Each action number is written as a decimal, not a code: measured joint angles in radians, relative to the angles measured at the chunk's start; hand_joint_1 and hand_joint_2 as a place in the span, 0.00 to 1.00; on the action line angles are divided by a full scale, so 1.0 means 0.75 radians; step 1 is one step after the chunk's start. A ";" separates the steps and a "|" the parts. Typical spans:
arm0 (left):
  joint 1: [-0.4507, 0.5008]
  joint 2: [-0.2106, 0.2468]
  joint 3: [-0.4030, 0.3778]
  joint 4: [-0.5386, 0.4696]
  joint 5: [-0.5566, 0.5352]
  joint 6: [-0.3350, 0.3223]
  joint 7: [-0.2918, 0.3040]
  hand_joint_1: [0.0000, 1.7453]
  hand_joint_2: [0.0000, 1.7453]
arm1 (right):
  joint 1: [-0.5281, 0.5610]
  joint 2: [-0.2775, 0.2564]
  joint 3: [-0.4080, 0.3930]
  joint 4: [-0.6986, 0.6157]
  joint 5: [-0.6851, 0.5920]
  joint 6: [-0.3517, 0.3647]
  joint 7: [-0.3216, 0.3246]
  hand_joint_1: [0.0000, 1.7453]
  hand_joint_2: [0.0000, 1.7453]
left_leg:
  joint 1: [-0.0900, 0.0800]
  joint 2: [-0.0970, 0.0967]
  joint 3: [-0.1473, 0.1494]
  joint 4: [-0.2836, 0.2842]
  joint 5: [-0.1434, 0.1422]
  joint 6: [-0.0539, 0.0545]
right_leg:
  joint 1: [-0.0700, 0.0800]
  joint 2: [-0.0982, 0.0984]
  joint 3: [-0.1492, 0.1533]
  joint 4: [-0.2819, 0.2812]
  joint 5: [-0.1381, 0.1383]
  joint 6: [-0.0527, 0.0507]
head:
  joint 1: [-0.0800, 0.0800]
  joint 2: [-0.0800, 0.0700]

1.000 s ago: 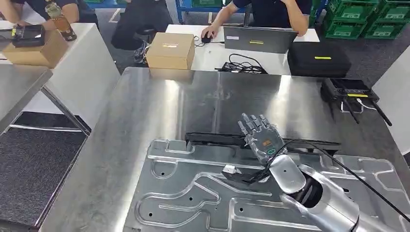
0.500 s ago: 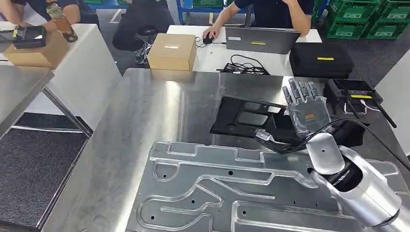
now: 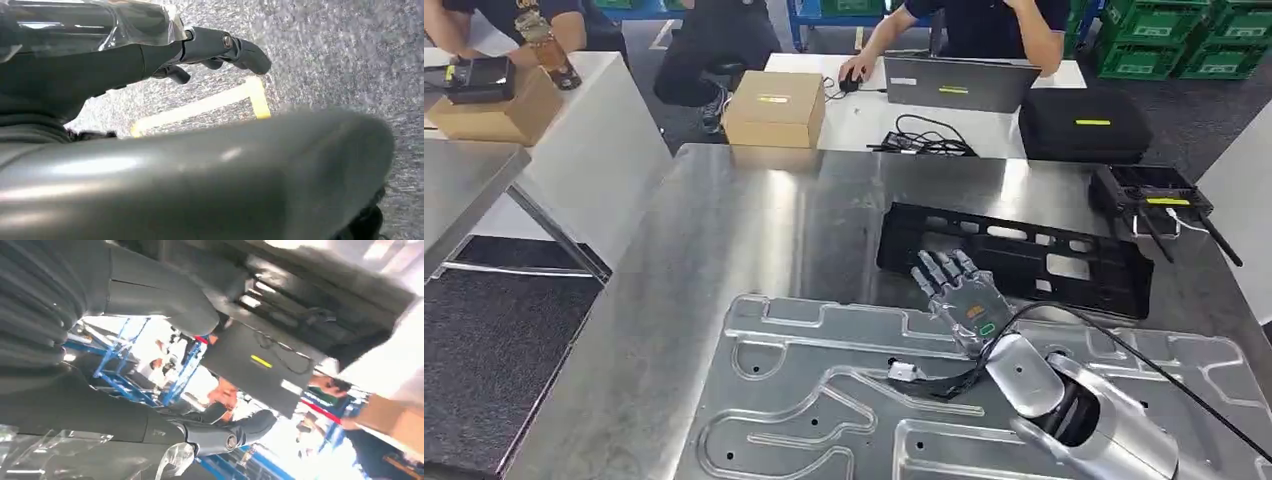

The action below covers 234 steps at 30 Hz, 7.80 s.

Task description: Take the parts from the cabinet and place them on the table.

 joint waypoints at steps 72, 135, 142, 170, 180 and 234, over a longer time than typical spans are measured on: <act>-0.021 -0.043 0.000 0.002 0.029 0.003 -0.036 0.00 0.00 | -0.095 0.108 0.083 0.043 -0.094 -0.008 0.013 0.00 1.00 | 0.021 -0.002 -0.029 -0.056 0.088 0.006 | 0.001 -0.004 -0.067 0.338 -0.072 0.027 | -0.001 0.000; -0.008 -0.044 0.006 0.003 0.001 0.031 0.020 0.00 0.00 | 1.123 0.538 -0.857 2.020 -1.923 -0.904 0.005 0.00 0.00 | 0.017 0.014 -0.026 -0.037 0.092 0.003 | 0.005 -0.010 0.157 0.111 -0.072 0.018 | 0.006 0.000; 0.001 -0.039 0.006 0.004 0.002 0.023 0.036 0.00 0.00 | 1.124 0.559 -0.882 2.066 -1.911 -0.898 -0.023 0.00 0.00 | 0.025 0.012 -0.096 0.062 0.008 -0.060 | 0.009 -0.016 0.206 -0.087 -0.075 -0.046 | 0.005 0.000; 0.009 -0.048 0.006 0.004 -0.001 0.021 0.055 0.00 0.00 | 1.136 0.559 -0.929 2.117 -2.003 -0.928 -0.071 0.00 0.00 | 0.004 0.042 0.135 -0.071 -0.043 -0.011 | 0.032 -0.013 0.125 -0.074 -0.028 -0.030 | 0.007 0.001; 0.010 -0.049 0.006 0.004 -0.004 0.022 0.055 0.00 0.00 | 1.138 0.561 -0.953 2.125 -2.022 -0.920 -0.071 0.00 0.00 | 0.068 0.004 0.043 0.101 -0.066 -0.086 | 0.000 0.075 0.126 -0.081 -0.012 -0.036 | 0.004 0.001; -0.001 -0.062 0.006 0.003 -0.015 0.006 0.062 0.00 0.00 | 1.139 0.559 -1.000 2.142 -2.091 -0.947 -0.037 0.00 0.00 | 0.046 0.085 0.094 -0.011 -0.064 -0.067 | 0.016 -0.021 0.112 -0.074 -0.016 -0.033 | 0.011 0.001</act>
